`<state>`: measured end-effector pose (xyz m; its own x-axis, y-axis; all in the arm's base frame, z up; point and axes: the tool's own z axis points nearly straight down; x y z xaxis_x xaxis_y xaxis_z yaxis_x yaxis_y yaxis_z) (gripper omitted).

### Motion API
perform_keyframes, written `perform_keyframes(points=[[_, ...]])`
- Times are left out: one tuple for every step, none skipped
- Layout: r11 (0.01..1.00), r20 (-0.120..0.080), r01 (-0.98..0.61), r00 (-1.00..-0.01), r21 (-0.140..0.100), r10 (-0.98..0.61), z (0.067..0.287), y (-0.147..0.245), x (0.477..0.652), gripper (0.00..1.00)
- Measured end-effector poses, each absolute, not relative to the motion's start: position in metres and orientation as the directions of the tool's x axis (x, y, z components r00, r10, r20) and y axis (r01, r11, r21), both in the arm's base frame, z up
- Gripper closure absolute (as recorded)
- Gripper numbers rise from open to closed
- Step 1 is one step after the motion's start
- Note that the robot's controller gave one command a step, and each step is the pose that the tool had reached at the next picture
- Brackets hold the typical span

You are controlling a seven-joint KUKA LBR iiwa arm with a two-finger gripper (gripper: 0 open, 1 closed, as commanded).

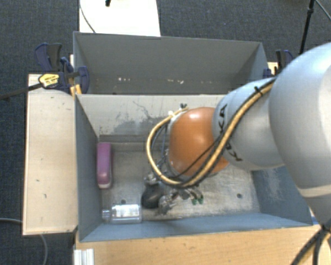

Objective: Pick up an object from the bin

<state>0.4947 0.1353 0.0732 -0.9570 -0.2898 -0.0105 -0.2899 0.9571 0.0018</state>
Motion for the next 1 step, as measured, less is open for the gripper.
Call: perform_keyframes(points=[[0.959, -0.009, -0.284, -0.959, 0.000, -0.284, 0.2136, 0.1409, 0.4877, 1.00]])
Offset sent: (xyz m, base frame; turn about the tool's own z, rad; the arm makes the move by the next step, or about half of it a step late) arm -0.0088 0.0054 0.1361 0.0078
